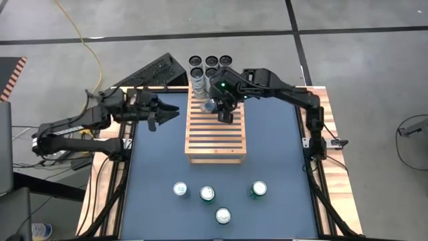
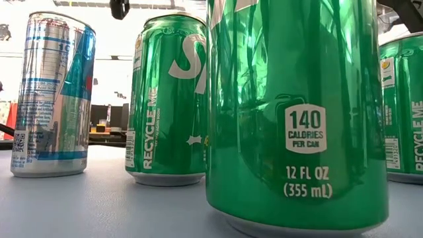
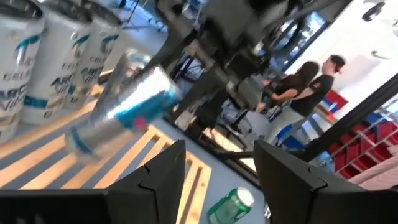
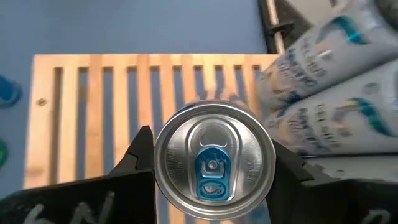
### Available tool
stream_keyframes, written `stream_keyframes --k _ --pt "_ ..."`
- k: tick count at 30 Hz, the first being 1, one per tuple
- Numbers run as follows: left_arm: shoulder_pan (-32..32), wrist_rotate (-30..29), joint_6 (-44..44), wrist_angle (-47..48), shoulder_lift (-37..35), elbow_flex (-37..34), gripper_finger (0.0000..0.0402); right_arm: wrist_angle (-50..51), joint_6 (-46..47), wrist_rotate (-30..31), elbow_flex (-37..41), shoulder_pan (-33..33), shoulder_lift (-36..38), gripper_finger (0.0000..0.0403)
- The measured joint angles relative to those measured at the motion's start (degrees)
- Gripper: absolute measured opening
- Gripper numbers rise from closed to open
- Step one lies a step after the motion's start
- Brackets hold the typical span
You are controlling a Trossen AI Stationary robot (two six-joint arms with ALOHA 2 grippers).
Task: Place canned beverage on shelf
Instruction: Put the blue soda can on the shelf aligned to the other blue soda can
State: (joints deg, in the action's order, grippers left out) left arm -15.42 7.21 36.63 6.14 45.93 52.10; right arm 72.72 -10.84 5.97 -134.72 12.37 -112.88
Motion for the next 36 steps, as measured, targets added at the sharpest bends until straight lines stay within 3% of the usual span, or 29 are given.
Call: stream_keyframes --k 22,29,36 --pt "-5.2 3.0 -0.4 1.0 2.8 0.0 0.0179 1.9 -0.2 2.0 0.0 1.2 -0.8 0.0154" --pt "-5.3 3.0 -0.4 1.0 2.8 0.0 0.0179 1.9 1.4 2.0 0.0 1.3 -0.9 0.0232" --pt "-5.3 3.0 -1.4 1.2 2.8 0.0 0.0179 -0.1 1.3 3.1 0.0 1.3 -0.8 0.0234"
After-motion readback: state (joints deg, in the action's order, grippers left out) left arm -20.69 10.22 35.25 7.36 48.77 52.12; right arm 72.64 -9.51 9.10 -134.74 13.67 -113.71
